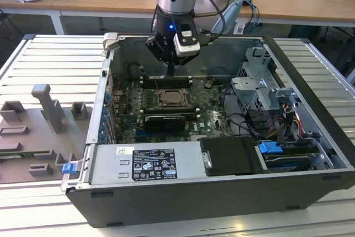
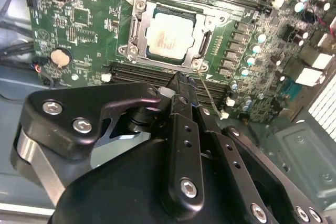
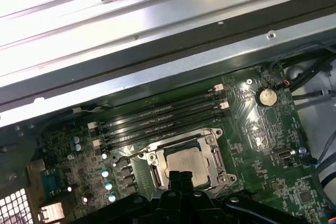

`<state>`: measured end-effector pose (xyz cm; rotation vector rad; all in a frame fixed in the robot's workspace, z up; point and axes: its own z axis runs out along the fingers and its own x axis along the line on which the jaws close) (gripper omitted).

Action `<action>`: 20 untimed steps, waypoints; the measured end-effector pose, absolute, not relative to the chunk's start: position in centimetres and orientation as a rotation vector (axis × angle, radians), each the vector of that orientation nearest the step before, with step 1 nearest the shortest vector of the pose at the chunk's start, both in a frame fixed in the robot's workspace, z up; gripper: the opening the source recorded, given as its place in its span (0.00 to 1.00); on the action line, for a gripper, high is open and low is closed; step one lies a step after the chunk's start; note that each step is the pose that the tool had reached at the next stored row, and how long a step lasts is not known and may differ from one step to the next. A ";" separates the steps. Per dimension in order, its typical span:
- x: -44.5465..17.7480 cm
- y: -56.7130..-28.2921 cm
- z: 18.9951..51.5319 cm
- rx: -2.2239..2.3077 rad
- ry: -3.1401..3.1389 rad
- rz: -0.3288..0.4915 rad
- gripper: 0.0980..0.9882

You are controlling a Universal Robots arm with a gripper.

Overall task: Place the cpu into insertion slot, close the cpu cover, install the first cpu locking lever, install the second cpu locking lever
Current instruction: 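Install the first cpu locking lever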

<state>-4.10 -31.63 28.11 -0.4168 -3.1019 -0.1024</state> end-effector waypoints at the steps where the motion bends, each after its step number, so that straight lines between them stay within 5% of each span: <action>1: -4.1 -31.6 28.1 -0.396 -3.104 -0.102 0.01; 20: -4.6 -31.7 27.7 0.022 -3.129 -0.100 0.01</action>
